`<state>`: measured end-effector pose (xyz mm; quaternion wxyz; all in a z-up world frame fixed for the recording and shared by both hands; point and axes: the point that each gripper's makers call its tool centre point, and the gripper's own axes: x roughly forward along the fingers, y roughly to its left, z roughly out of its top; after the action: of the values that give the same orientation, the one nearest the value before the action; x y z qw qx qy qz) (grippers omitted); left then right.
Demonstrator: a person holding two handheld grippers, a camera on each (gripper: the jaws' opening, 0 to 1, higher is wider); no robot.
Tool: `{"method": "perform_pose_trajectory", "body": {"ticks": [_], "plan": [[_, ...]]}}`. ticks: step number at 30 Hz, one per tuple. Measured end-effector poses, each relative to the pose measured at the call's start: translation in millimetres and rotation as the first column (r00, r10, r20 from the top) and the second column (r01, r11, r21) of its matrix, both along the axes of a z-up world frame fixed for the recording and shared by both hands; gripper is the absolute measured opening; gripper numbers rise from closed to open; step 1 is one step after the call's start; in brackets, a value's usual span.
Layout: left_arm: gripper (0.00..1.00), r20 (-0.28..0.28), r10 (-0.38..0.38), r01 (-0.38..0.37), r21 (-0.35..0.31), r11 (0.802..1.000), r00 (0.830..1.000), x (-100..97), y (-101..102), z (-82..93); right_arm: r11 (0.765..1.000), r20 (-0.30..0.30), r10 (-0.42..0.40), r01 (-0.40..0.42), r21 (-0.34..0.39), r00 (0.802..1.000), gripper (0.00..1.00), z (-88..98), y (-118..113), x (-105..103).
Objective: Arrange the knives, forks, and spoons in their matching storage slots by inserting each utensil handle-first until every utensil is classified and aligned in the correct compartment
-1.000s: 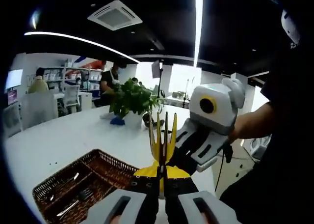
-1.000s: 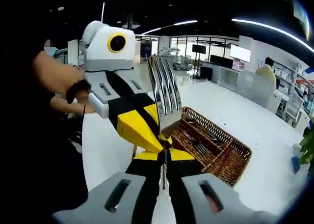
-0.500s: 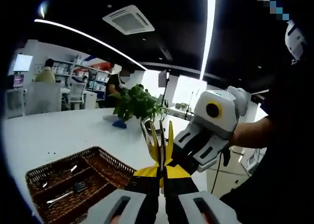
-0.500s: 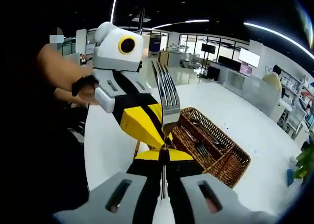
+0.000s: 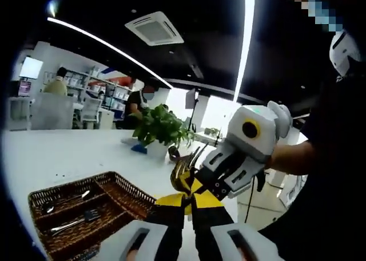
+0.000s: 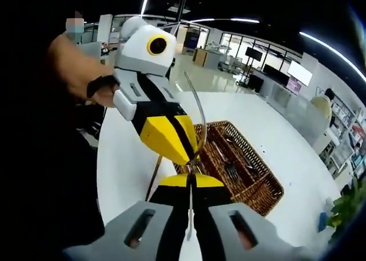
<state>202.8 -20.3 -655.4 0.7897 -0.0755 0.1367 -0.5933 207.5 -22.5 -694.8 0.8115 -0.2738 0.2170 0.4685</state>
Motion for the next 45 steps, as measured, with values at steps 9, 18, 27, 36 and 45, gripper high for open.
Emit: {"method": "perform_pose_trajectory", "body": {"ticks": [9, 18, 27, 36, 45], "plan": [[0.64, 0.066, 0.218, -0.226, 0.148, 0.963, 0.974, 26.3, 69, -16.6, 1.000, -0.019, -0.016, 0.015, -0.025, 1.000, 0.00, -0.1, -6, 3], [1.00, 0.111, 0.304, -0.323, 0.287, 0.902, 0.946, 31.8, 134, -25.2, 0.998, -0.022, -0.007, 0.005, -0.067, 1.000, 0.00, 7.0, -17, 13], [1.00, 0.106, 0.375, -0.390, 0.299, 0.871, 0.921, 26.2, 170, -18.6, 0.992, -0.015, 0.006, -0.008, -0.126, 1.000, 0.00, 19.7, -30, 25], [1.00, 0.104, 0.406, -0.418, 0.297, 0.859, 0.908, 23.2, 196, -20.9, 0.978, 0.002, 0.070, -0.068, -0.195, 0.998, 0.00, 31.0, -29, 34], [1.00, 0.123, 0.413, -0.430, 0.325, 0.842, 0.902, 21.1, 206, -18.3, 0.964, 0.009, 0.123, -0.117, -0.240, 0.992, 0.00, 40.8, -20, 51]]}}
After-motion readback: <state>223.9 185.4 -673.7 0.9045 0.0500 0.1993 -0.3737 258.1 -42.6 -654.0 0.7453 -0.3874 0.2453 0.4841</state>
